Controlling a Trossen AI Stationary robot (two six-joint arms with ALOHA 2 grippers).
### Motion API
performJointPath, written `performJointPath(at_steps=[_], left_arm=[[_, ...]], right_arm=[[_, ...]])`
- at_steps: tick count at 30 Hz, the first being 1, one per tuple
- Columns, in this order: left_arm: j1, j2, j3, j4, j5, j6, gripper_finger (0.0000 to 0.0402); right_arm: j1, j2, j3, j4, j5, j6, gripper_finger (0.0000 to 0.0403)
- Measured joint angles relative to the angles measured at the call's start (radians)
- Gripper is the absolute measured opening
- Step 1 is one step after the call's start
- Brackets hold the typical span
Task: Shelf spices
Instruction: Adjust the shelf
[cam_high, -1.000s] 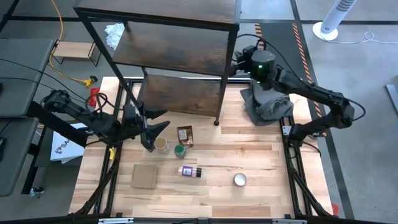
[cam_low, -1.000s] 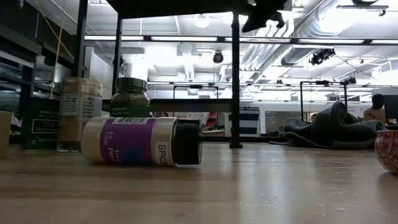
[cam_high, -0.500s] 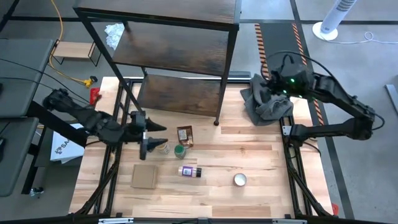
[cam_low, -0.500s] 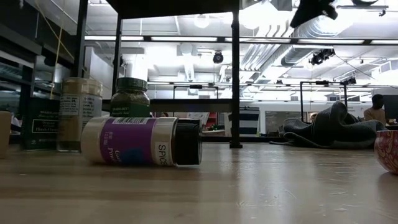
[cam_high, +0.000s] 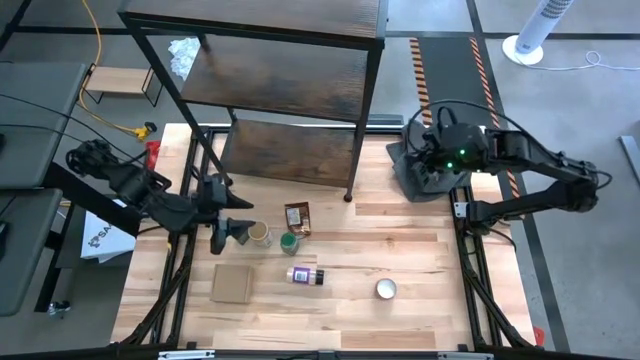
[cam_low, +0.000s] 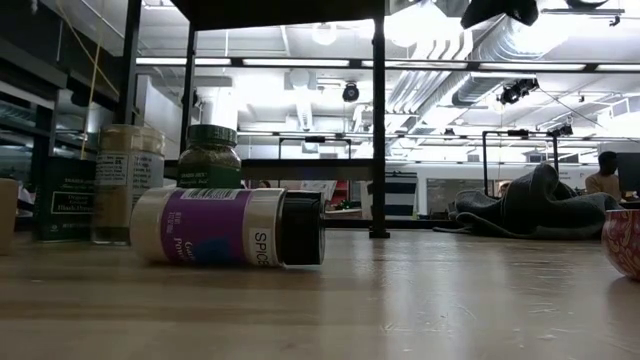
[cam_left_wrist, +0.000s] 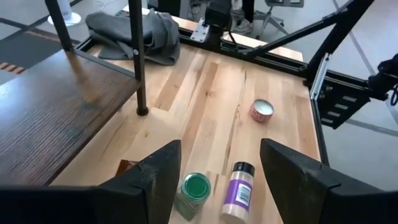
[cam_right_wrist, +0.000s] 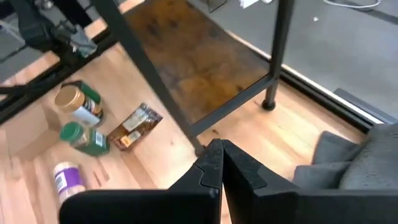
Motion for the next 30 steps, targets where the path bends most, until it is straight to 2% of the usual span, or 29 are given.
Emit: performJointPath(at_steps=[16, 20, 24, 27, 30], left_arm=[[0.002, 0.086, 0.000, 0.000, 0.027, -0.010, 0.0214], [0.002, 0.096, 0.000, 0.030, 0.045, -0.036, 0.0214], [0.002, 0.097, 0.000, 0.073, 0.044, -0.035, 0.0214], [0.002, 0.097, 0.000, 0.087, 0.022, -0.035, 0.0214], [0.002, 0.097, 0.000, 0.088, 0.017, -0.035, 0.0214]], right_arm=[[0.090, 0.038, 0.000, -0.041, -0.023, -0.004, 0.0000], [0.106, 0.047, -0.001, -0.038, -0.059, 0.002, 0.0000], [0.144, 0.086, -0.001, 0.072, -0.105, 0.018, 0.0000], [0.192, 0.137, -0.001, 0.223, -0.111, -0.009, 0.0000], [0.228, 0.193, -0.001, 0.363, -0.048, -0.043, 0.0000]])
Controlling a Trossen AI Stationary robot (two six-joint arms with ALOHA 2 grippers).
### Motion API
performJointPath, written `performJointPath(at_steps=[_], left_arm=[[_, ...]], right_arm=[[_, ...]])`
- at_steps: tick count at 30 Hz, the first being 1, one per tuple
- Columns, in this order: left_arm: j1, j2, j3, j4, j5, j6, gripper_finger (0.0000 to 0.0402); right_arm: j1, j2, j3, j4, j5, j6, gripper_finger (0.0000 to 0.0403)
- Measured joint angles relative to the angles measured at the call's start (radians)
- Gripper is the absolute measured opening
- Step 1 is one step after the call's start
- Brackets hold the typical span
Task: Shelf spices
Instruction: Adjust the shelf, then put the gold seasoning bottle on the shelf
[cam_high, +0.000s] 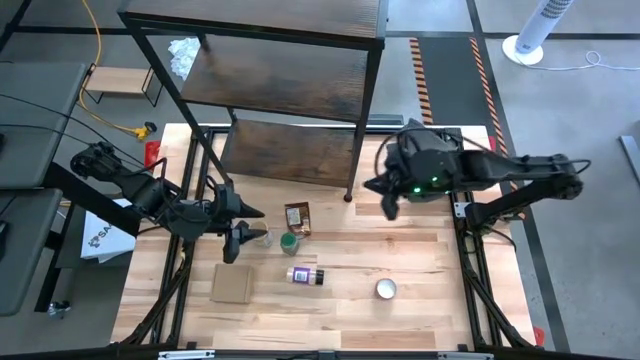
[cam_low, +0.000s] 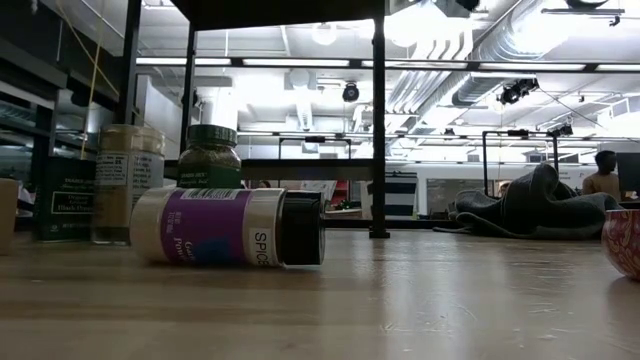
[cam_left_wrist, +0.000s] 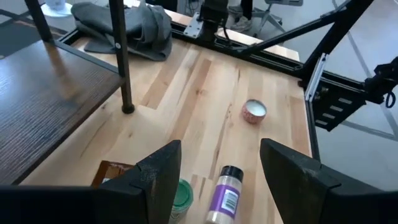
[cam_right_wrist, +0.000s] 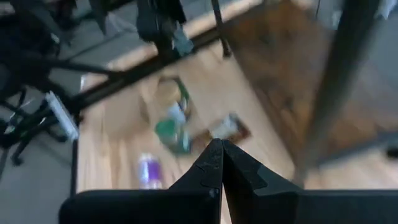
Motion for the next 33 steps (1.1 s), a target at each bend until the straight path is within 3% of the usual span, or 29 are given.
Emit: performJointPath(at_steps=[5, 8, 10, 14, 22, 24, 33], left_arm=[[0.000, 0.000, 0.000, 0.000, -0.030, 0.001, 0.0214], [0.000, 0.000, 0.000, 0.000, -0.081, 0.002, 0.0214], [0.000, 0.000, 0.000, 0.000, -0.109, 0.002, 0.0214], [0.004, 0.000, 0.000, -0.001, -0.148, 0.032, 0.0214], [0.045, 0.000, 0.000, 0.000, -0.154, 0.116, 0.0213], [0.061, 0.000, 0.000, 0.002, -0.155, 0.123, 0.0213], [0.093, 0.000, 0.000, 0.022, -0.048, 0.062, 0.0213]], right_arm=[[0.003, 0.072, 0.000, 0.137, 0.195, -0.063, 0.0000], [-0.016, 0.101, 0.000, 0.206, 0.233, -0.090, 0.0000], [-0.022, 0.114, 0.000, 0.220, 0.268, -0.094, 0.0000], [-0.030, 0.127, 0.000, 0.213, 0.435, -0.119, 0.0000], [-0.086, 0.128, 0.000, 0.195, 0.546, -0.183, 0.0000], [-0.096, 0.127, 0.000, 0.202, 0.531, -0.183, 0.0000], [-0.042, 0.118, 0.000, 0.177, 0.211, -0.167, 0.0000]])
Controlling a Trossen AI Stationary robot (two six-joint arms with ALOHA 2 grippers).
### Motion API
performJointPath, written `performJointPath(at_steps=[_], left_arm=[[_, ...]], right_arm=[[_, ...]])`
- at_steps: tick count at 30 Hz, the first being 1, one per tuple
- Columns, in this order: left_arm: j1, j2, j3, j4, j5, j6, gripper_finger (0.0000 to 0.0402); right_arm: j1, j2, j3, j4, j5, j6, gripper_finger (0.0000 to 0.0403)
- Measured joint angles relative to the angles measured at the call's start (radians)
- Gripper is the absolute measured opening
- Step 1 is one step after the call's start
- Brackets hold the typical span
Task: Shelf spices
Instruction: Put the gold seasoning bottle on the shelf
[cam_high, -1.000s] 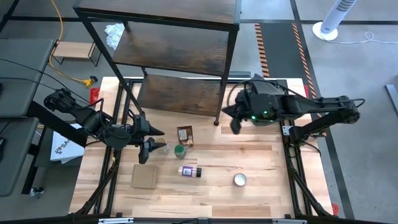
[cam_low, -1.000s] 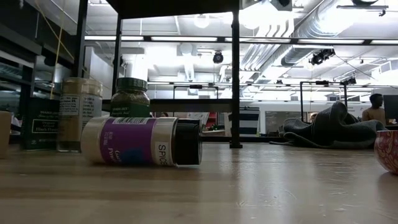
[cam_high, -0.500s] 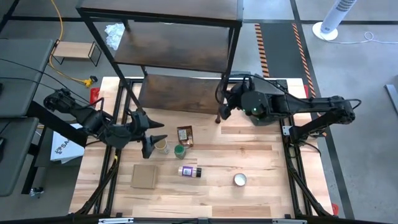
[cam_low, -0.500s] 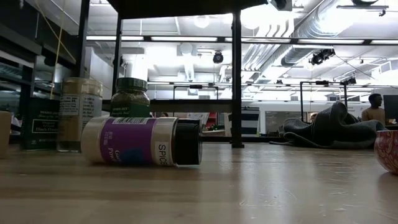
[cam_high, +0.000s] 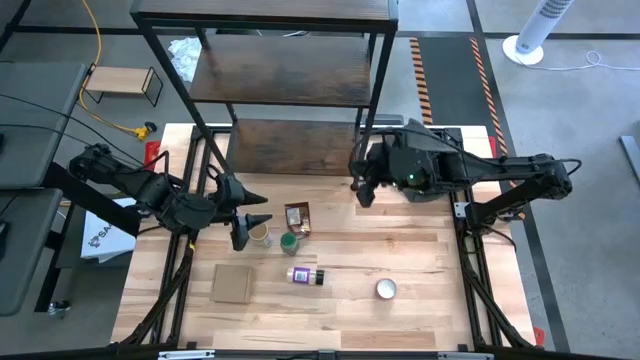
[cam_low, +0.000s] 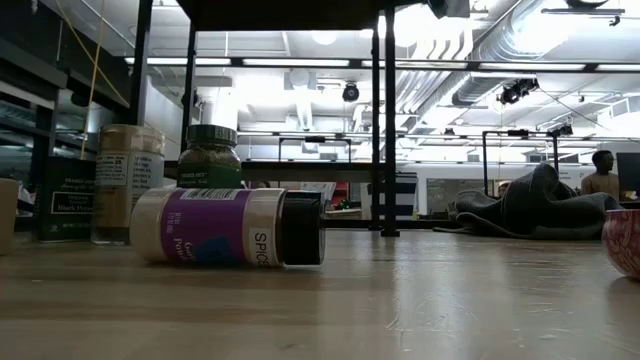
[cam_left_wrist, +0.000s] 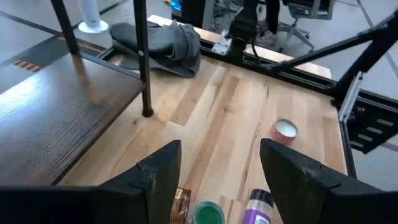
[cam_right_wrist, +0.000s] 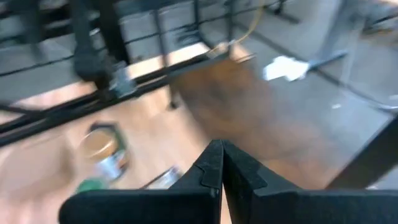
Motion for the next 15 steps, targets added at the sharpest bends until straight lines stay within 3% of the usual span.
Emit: performJointPath(at_steps=[6, 15], left_arm=[[0.000, 0.000, 0.000, -0.005, -0.026, 0.025, 0.0213], [0.000, 0.000, 0.000, -0.005, -0.023, 0.026, 0.0213]], right_arm=[[0.047, 0.000, 0.000, -0.086, 0.009, 0.086, 0.0000], [0.053, 0.000, 0.000, -0.064, 0.014, 0.132, 0.0000]])
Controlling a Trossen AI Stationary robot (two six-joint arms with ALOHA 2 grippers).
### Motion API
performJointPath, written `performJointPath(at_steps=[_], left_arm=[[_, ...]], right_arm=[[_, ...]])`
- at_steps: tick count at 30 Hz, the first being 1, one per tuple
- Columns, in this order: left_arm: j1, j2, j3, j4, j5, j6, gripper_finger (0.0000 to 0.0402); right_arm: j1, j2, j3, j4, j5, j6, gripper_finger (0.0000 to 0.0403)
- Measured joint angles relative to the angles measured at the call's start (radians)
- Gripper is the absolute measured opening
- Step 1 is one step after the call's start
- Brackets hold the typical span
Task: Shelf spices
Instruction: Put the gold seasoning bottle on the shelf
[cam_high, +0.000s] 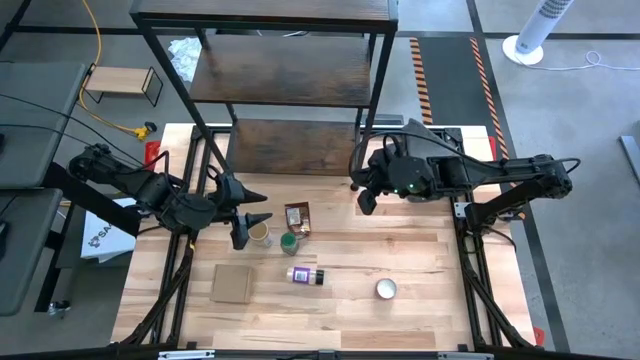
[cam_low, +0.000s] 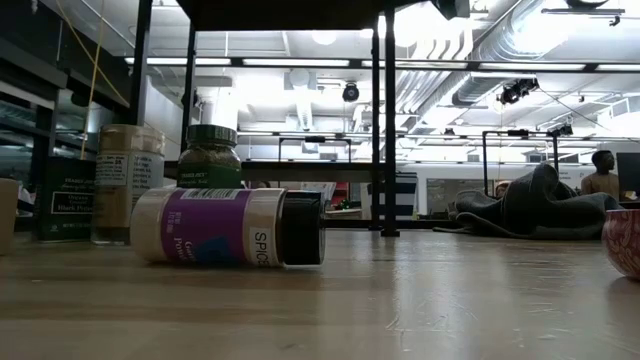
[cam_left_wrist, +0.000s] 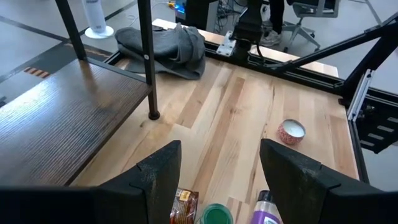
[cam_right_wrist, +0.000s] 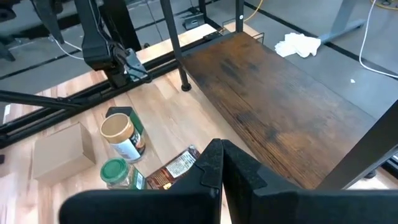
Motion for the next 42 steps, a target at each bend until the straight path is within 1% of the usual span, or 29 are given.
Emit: performJointPath(at_steps=[9, 16, 21, 24, 27, 33, 35, 38, 40, 42], left_arm=[[0.000, 0.000, 0.000, 0.000, -0.002, 0.000, 0.0213], [0.000, 0.000, 0.000, 0.000, -0.030, 0.001, 0.0213], [0.000, 0.000, 0.000, -0.001, -0.031, 0.058, 0.0213], [0.000, -0.002, 0.000, -0.009, -0.029, 0.045, 0.0213], [-0.006, -0.013, 0.002, -0.098, 0.024, -0.036, 0.0215], [-0.052, -0.013, 0.001, -0.475, 0.189, -0.326, 0.0229], [-0.073, -0.013, 0.001, -0.577, 0.208, -0.432, 0.0236], [-0.103, -0.013, 0.001, -0.701, 0.203, -0.602, 0.0250], [-0.113, -0.014, -0.017, -0.733, 0.204, -0.721, 0.0261], [-0.114, -0.014, -0.046, -0.742, 0.221, -0.795, 0.0273]], right_arm=[[0.000, 0.000, 0.000, 0.002, 0.004, 0.000, 0.0000], [0.000, 0.000, 0.000, 0.003, 0.034, 0.000, 0.0000], [0.000, 0.000, 0.000, 0.003, 0.040, 0.000, 0.0000], [0.000, 0.000, 0.000, 0.003, 0.045, 0.001, 0.0000], [0.000, 0.000, 0.000, 0.003, 0.044, 0.010, 0.0000], [0.000, 0.011, 0.001, 0.003, 0.039, 0.010, 0.0000], [-0.001, 0.017, 0.001, 0.002, 0.039, 0.007, 0.0000], [-0.001, 0.037, 0.001, 0.008, 0.047, 0.002, 0.0000], [-0.001, 0.053, 0.001, 0.009, 0.049, 0.003, 0.0000], [-0.001, 0.074, 0.001, 0.013, 0.047, 0.009, 0.0000]])
